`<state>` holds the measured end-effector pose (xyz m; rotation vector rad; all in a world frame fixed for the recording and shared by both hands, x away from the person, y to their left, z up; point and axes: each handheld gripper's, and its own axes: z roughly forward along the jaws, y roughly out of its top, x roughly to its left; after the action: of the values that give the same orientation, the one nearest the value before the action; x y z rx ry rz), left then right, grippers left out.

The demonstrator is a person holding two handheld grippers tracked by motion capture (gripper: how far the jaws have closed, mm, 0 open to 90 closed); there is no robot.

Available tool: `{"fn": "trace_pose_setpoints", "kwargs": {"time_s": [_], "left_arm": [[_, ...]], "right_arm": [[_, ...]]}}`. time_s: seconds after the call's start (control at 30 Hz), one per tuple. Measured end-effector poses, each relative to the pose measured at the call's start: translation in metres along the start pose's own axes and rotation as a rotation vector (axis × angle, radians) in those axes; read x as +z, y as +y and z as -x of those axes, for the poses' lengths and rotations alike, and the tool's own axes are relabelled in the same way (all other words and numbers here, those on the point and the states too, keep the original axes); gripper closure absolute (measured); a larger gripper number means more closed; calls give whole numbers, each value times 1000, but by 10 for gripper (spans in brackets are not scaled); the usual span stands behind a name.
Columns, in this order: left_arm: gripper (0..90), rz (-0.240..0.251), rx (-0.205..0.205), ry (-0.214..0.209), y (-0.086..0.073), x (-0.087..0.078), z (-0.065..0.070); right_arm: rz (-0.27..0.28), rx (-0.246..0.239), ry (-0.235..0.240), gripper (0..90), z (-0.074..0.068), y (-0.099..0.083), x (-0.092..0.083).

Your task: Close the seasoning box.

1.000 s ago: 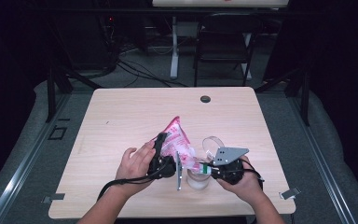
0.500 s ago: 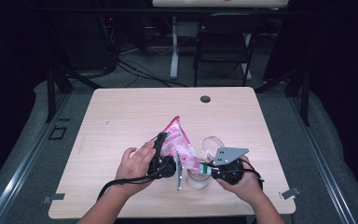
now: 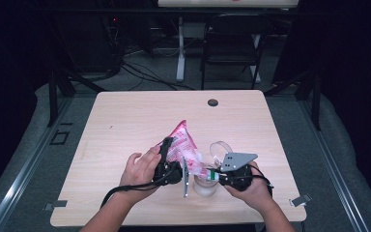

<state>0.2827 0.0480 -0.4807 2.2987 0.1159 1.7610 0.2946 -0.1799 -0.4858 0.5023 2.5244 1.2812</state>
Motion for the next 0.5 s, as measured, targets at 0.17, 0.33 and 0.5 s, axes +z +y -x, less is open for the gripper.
{"fn": "trace_pose_setpoints", "kwargs": {"time_s": [0.17,0.33,0.5], "left_arm": [[598,1,-1,0,0,0,0],[598,3,-2,1,1,0,0],[598,3,0,2,1,0,-1]], "right_arm": [[1,0,0,897,0,0,0],[3,1,2,896,0,0,0],[3,1,1,896,0,0,0]]}}
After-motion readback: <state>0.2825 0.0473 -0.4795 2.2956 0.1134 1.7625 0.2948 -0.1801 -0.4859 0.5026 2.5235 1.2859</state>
